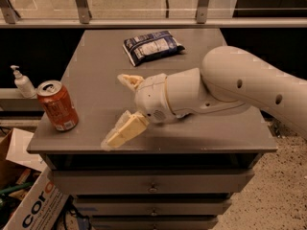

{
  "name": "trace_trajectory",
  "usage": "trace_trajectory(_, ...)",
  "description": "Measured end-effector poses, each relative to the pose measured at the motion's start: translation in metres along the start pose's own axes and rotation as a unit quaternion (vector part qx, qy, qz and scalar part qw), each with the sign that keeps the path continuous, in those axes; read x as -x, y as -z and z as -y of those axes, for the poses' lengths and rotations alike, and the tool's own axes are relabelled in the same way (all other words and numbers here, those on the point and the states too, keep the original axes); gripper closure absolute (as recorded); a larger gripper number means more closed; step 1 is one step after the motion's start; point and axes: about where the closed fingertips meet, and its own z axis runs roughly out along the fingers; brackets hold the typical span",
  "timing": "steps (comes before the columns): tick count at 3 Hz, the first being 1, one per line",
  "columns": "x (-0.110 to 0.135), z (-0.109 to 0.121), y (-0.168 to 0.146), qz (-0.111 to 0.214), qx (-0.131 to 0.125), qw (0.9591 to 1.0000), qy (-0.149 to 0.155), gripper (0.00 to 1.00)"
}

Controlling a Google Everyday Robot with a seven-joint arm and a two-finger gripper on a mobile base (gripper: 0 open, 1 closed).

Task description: Knock coke can over

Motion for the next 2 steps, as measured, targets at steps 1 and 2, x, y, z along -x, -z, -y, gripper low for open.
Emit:
trace_trajectory(1, 0.013, -0.003, -0.018, 0.022, -0.012, 0.9997, 0.002, 0.00)
trace_trajectory(2, 0.028, 0.001, -0.049, 0.046, -0.027, 0.9986, 0.004, 0.00)
